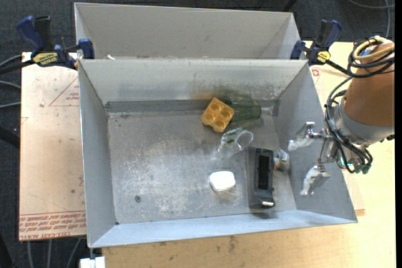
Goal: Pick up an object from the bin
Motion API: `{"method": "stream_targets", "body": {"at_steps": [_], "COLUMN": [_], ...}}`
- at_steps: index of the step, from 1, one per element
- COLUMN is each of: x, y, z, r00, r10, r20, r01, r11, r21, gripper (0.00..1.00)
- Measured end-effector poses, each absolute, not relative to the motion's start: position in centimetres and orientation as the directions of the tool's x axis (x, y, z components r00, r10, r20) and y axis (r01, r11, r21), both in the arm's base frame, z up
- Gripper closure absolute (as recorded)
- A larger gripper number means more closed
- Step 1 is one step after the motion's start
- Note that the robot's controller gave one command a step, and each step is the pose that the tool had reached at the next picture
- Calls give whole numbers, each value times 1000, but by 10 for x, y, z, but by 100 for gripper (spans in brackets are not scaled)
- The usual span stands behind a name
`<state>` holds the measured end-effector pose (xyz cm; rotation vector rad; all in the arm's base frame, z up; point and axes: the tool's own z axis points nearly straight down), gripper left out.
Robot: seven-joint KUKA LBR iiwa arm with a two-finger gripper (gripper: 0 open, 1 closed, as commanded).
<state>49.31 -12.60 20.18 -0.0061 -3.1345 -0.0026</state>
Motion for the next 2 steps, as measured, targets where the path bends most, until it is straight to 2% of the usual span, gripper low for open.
{"method": "stream_targets", "body": {"at_steps": [1,2], "x": [495,525], "y": [-125,-128], "z": [206,141], "r00": [-1000,-999], "r10": [0,33], "r20": [-1,-7], "r01": [0,33], "r11": [1000,999], "r21": [0,0], "gripper": [0,0]}}
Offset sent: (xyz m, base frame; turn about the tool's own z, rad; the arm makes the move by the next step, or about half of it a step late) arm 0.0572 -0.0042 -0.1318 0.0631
